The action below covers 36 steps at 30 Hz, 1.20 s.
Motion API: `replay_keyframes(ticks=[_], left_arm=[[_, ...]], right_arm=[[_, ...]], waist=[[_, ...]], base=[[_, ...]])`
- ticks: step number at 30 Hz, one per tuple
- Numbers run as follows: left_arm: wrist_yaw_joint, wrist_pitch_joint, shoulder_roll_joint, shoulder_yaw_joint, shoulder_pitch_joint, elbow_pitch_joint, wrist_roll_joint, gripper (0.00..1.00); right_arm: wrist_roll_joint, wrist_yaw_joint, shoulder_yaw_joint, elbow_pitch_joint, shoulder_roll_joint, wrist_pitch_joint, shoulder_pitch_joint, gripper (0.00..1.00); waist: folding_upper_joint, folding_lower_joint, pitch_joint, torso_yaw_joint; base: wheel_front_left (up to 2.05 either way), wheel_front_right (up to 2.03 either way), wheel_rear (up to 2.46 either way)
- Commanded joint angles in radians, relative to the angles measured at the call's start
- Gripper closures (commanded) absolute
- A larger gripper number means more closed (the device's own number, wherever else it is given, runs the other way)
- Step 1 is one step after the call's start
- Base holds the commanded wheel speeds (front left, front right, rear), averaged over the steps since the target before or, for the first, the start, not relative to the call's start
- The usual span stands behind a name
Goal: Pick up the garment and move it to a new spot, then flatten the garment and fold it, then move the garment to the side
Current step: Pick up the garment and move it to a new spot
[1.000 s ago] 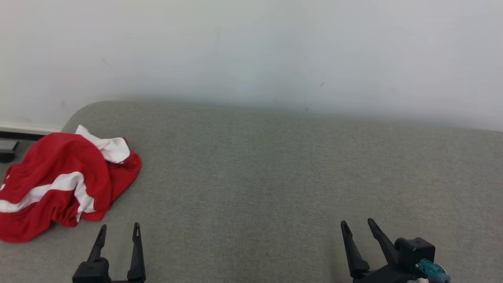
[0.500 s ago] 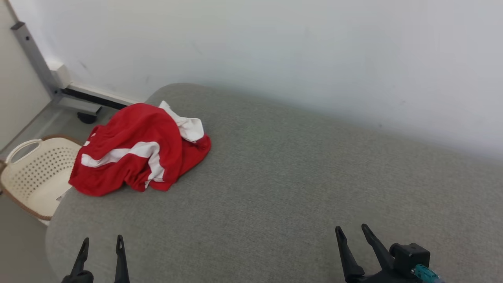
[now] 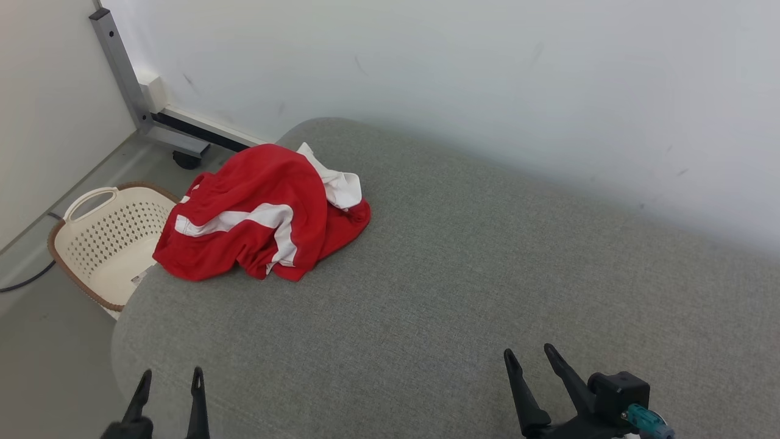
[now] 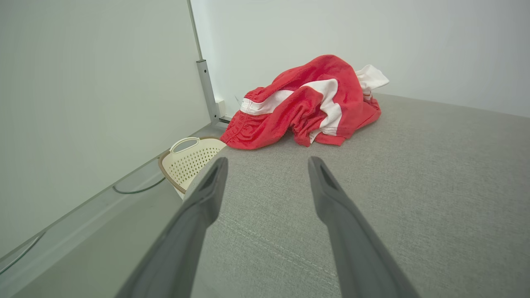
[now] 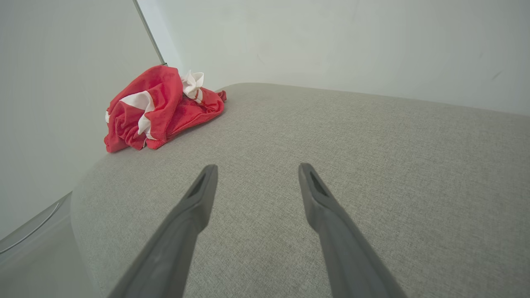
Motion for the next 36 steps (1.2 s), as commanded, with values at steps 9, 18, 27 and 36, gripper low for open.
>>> replay_keyframes(ticks=[9, 18, 27, 36], left_arm=[[-0.086, 0.117, 0.036, -0.031, -0.318, 0.162, -0.053, 0.0], [-0.106, 0.27, 0.062, -0.004, -0.586, 0.373, -0.13, 0.0], [-0.118, 0.381, 0.118, 0.011, -0.76, 0.56, -0.187, 0.0], [-0.02, 0.419, 0.185, 0.01, -0.821, 0.673, -0.149, 0.0]], right_arm=[[-0.041, -0.002, -0.006, -0.046, -0.002, 0.041, 0.0, 0.0], [-0.123, -0.002, -0.011, -0.164, -0.007, 0.124, -0.013, 0.0], [-0.144, -0.002, -0.035, -0.315, -0.043, 0.193, 0.005, 0.0], [-0.142, -0.002, -0.031, -0.367, -0.042, 0.207, 0.023, 0.0]], waist=[[0.0, 0.0, 0.059, -0.046], [0.0, 0.0, 0.209, -0.204], [0.0, 0.0, 0.345, -0.316], [0.0, 0.0, 0.385, -0.356]], base=[[0.0, 0.0, 0.0], [0.0, 0.0, 0.0], [0.0, 0.0, 0.0], [0.0, 0.0, 0.0]])
